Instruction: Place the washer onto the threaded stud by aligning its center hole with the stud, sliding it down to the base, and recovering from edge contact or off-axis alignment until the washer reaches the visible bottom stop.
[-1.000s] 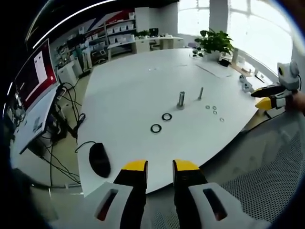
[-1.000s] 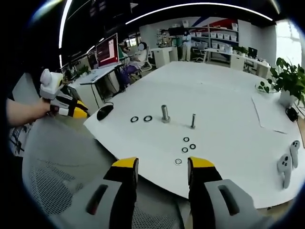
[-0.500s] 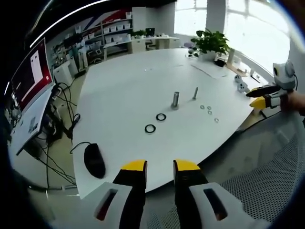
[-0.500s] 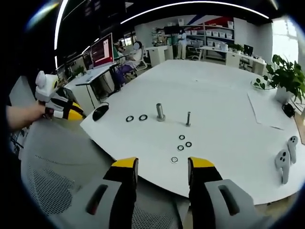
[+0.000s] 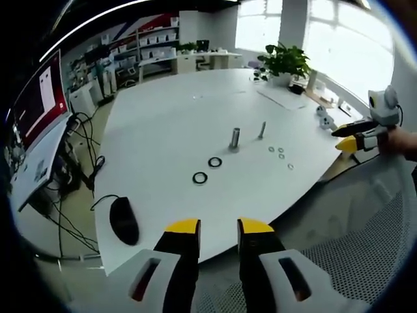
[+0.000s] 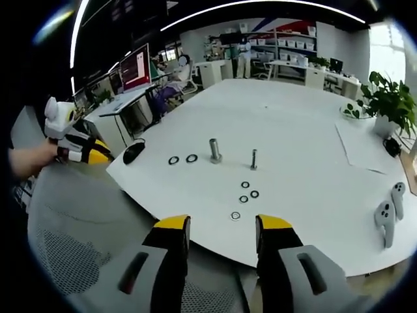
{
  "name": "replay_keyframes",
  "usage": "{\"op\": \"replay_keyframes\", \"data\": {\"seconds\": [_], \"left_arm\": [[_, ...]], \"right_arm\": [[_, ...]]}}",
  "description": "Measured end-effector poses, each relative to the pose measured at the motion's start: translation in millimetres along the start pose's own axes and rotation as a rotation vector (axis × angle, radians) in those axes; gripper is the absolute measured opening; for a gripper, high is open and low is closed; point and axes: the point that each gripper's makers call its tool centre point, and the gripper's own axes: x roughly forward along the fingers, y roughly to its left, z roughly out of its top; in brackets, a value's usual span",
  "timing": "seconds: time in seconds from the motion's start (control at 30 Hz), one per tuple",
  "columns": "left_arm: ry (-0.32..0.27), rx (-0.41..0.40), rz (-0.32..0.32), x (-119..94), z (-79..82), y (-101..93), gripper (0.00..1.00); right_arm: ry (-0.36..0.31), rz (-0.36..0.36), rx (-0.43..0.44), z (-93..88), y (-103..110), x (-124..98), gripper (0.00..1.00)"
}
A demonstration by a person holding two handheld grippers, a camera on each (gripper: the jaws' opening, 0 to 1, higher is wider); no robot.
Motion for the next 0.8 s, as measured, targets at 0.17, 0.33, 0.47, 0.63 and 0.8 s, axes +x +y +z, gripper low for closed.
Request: {"op": "replay_keyframes", "data": {"seconds": [0.17,0.33,0.47,0.63,0.8], "left_arm": [[0.003,-0.006,0.0,0.3,-0.8,0.7,0.2],[0.016,0.003,-0.004,1.7,-3.1,-0.6,0.2],[0.039,0.024,-0.012,2.9,-7.2,-4.4,0.2],[0.043,0.029,-0.013,3.0,-6.7,-4.2,0.21],[0.061,0.047,-0.019,4.4,-9.9,-8.2,0.21]], "right_arm": [[0.005,0.005,-0.011,-0.5,1.4,0.5,0.43],[-0.004,0.0,0.012,0.2,-0.9,-0.3,0.43],[-0.007,0.0,0.014,0.1,-1.1,-0.3,0.43],[-0.009,0.003,0.009,1.1,-0.6,-0.3,0.42],[-0.027,0.005,0.028,3.3,-1.4,-2.0,0.42]]}}
